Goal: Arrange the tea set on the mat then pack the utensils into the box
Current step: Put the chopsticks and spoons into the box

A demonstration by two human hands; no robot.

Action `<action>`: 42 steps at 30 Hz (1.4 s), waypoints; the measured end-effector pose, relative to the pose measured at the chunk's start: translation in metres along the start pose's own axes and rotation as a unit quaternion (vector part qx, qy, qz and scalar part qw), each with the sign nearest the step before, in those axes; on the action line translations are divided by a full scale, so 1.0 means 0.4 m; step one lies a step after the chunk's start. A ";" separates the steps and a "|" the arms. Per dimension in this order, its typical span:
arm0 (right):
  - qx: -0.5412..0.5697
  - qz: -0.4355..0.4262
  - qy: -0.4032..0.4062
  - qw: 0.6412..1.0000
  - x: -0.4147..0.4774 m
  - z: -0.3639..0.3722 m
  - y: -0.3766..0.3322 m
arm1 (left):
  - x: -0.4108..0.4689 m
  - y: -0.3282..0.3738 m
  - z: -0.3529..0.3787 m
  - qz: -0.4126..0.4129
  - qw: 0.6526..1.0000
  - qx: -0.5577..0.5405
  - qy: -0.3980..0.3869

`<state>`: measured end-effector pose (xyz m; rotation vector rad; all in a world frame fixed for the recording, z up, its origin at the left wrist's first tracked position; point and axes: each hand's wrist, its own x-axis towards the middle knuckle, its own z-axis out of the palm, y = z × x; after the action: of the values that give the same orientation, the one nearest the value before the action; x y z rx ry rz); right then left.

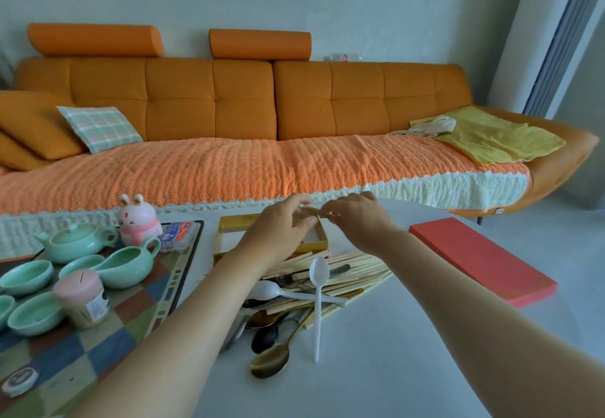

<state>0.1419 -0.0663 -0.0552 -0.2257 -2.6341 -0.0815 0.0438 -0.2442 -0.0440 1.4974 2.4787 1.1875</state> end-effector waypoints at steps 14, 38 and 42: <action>0.183 0.150 -0.061 0.970 0.121 0.079 -0.063 | 0.002 -0.256 -0.104 -0.155 0.969 0.024 0.190; 0.077 0.086 -0.279 0.953 0.145 0.097 -0.146 | -0.028 -0.250 -0.072 -0.055 0.961 0.256 -0.084; 0.157 0.109 -0.170 0.967 0.124 0.039 -0.144 | -0.035 -0.227 -0.085 -0.011 0.969 0.247 -0.003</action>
<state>0.0816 -0.1145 -0.0462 -0.4522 -2.8860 0.4874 -0.0295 -0.2983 -0.0797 1.5439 2.9223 0.5750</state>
